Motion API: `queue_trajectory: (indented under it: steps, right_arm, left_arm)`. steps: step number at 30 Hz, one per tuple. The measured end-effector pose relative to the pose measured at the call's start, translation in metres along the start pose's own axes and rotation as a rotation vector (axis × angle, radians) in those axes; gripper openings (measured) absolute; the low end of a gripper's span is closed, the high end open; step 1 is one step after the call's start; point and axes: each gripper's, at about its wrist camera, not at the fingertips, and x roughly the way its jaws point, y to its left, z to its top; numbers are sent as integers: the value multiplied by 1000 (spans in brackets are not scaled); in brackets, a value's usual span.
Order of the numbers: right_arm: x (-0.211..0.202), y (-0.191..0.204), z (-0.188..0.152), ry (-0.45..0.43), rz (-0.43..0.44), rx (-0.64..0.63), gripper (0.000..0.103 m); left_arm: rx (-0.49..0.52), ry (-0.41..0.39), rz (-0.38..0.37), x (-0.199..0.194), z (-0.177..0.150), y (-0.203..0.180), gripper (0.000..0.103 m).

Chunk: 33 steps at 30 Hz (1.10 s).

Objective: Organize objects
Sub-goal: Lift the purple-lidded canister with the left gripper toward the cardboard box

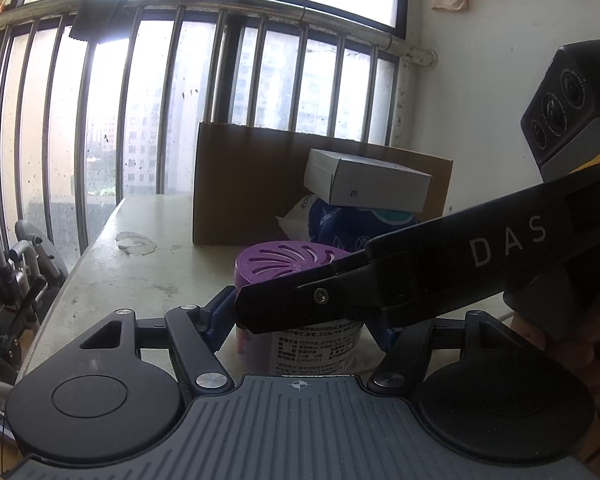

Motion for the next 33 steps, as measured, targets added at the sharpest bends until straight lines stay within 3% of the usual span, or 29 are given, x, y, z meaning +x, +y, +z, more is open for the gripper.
queue_trajectory:
  steps: [8,17,33]
  right_arm:
    - [-14,6,1,-54,2,-34,75]
    - [-42,9,21,-141,-11,-65,75]
    - [-66,-4,101,-215,-35,-191,71]
  left_arm:
    - [39,-40,7,-9,7,-9,66]
    - [79,-101,-18,-10,39,-24,66]
    - [184,-160,-36,26,112,-33,65]
